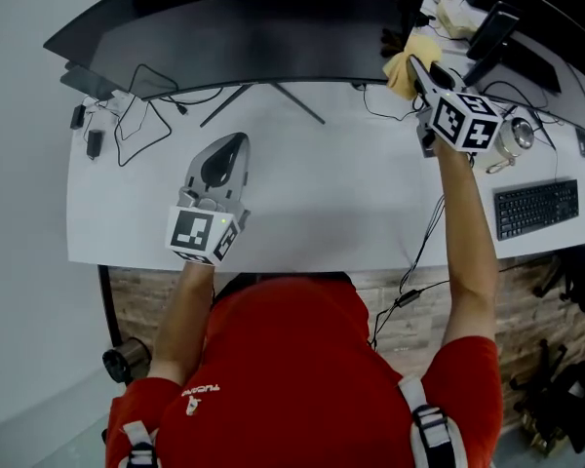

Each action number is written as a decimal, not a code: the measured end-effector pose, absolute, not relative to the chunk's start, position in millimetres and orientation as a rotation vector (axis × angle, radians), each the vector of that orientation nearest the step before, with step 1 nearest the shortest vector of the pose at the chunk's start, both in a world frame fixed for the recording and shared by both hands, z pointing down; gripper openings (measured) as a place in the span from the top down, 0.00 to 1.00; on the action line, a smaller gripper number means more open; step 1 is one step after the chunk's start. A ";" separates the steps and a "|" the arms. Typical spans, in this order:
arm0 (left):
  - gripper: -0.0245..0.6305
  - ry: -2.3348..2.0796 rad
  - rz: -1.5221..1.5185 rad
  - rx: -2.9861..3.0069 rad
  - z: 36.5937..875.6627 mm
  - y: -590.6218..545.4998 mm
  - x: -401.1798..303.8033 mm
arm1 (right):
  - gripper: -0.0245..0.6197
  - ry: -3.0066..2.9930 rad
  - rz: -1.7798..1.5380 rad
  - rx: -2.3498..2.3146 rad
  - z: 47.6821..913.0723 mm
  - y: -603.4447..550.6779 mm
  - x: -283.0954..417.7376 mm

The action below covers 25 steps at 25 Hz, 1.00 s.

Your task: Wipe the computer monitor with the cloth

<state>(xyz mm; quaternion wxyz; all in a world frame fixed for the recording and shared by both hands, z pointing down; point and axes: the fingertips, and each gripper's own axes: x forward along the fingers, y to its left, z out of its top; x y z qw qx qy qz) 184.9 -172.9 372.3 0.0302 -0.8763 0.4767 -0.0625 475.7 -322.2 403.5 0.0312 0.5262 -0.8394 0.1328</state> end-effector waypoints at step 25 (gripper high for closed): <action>0.95 1.558 -0.291 -2.702 403.6 -165.2 159.8 | 0.87 -2.479 0.681 1.549 545.6 -312.5 447.8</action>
